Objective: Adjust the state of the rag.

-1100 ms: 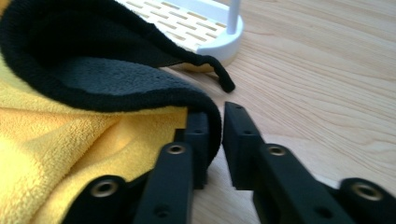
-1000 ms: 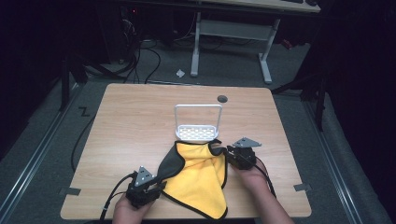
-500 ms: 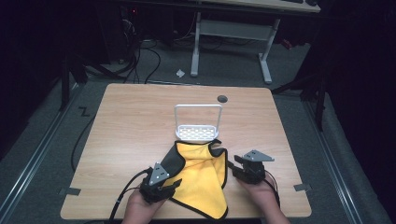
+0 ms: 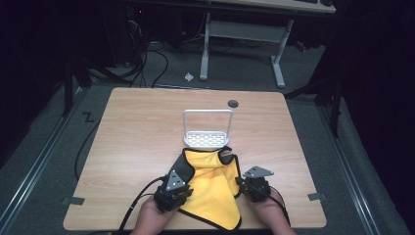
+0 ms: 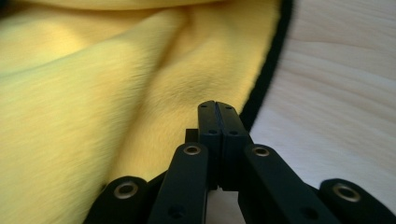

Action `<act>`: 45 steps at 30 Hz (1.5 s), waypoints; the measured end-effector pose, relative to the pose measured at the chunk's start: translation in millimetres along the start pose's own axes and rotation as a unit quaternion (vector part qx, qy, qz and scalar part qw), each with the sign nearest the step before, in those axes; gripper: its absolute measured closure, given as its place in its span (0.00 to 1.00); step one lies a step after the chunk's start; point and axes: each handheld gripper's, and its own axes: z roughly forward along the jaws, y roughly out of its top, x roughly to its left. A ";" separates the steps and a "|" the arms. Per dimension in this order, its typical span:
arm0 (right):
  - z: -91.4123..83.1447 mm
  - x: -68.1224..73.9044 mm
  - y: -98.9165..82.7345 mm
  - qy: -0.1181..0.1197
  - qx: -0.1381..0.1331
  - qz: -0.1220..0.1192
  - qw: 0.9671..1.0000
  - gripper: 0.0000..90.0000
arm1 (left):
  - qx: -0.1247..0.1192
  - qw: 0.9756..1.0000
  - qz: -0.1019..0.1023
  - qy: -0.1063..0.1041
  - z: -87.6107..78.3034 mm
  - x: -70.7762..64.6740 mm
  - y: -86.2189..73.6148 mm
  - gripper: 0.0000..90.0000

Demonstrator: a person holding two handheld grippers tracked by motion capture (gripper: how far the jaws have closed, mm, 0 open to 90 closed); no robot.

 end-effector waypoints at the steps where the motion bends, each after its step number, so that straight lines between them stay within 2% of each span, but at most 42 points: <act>1: 0.5 -5.9 0.4 -0.010 0.000 0.004 1.000 1.00 | 0.001 1.000 -0.001 -0.012 -0.6 -3.2 -0.8 0.85; 2: 1.1 -12.5 0.8 -0.016 0.000 0.014 1.000 1.00 | 0.000 1.000 -0.004 -0.029 -0.7 -6.7 -2.1 0.85; 4: 2.4 -27.3 2.1 -0.042 0.000 0.026 0.999 1.00 | -0.004 0.998 -0.001 -0.062 -0.3 -16.4 -4.2 0.81; 7: 5.0 -48.7 3.9 -0.071 -0.001 0.041 0.997 1.00 | -0.015 0.998 0.007 -0.065 -4.1 -23.3 -3.7 0.75; 10: 6.3 -55.2 5.1 -0.080 -0.002 0.046 0.996 1.00 | -0.041 0.998 -0.003 -0.052 -13.4 -17.1 -1.6 0.72; 14: -4.6 -46.5 5.4 -0.069 -0.023 0.044 0.996 0.99 | -0.066 0.997 -0.018 -0.019 -26.5 2.5 3.3 0.68; 18: -18.7 -27.6 1.2 -0.044 -0.035 0.029 0.998 0.99 | -0.094 0.995 -0.034 0.005 -33.2 28.2 11.9 0.60; 21: -21.3 -15.4 -5.5 -0.028 -0.023 0.015 0.999 0.99 | -0.089 0.994 -0.057 0.014 -21.5 50.0 19.5 0.51; 22: -20.7 -12.0 -7.5 -0.023 -0.017 0.012 1.000 0.99 | -0.088 0.994 -0.066 0.007 -16.1 55.6 20.4 0.52; 23: -19.8 -9.2 -9.2 -0.019 -0.012 0.009 1.000 0.99 | -0.080 0.994 -0.070 -0.004 -10.5 59.1 20.7 0.59; 24: -18.9 -6.5 -10.4 -0.017 -0.006 0.006 1.000 0.99 | -0.059 0.996 -0.059 0.005 -4.0 59.3 20.5 0.68; 26: -16.5 -3.4 -12.3 -0.020 0.006 -0.002 1.000 0.99 | -0.035 0.998 -0.044 0.012 2.4 55.0 18.2 0.84; 28: -15.9 -6.2 -14.3 -0.020 0.008 -0.001 1.000 1.00 | -0.028 0.999 -0.040 0.010 1.5 50.6 16.1 0.90; 32: -19.1 -22.4 -17.5 -0.051 0.011 0.016 0.999 1.00 | -0.014 0.999 -0.034 0.000 -7.2 35.5 3.9 0.90; 35: -20.1 -44.0 -19.3 -0.071 0.008 0.034 0.997 1.00 | -0.011 0.999 -0.035 -0.024 -13.1 22.8 -9.3 0.89; 38: -17.1 -63.1 -17.1 -0.090 0.007 0.049 0.995 1.00 | -0.010 0.999 -0.034 -0.024 -17.6 16.3 -11.1 0.84; 41: -10.7 -72.1 -11.0 -0.099 0.007 0.049 0.994 1.00 | -0.018 0.999 -0.045 -0.025 -24.2 16.7 -14.0 0.76; 45: -5.4 -72.6 -5.7 -0.107 0.009 0.038 0.994 1.00 | -0.059 0.997 -0.049 -0.013 -45.1 24.1 -11.0 0.75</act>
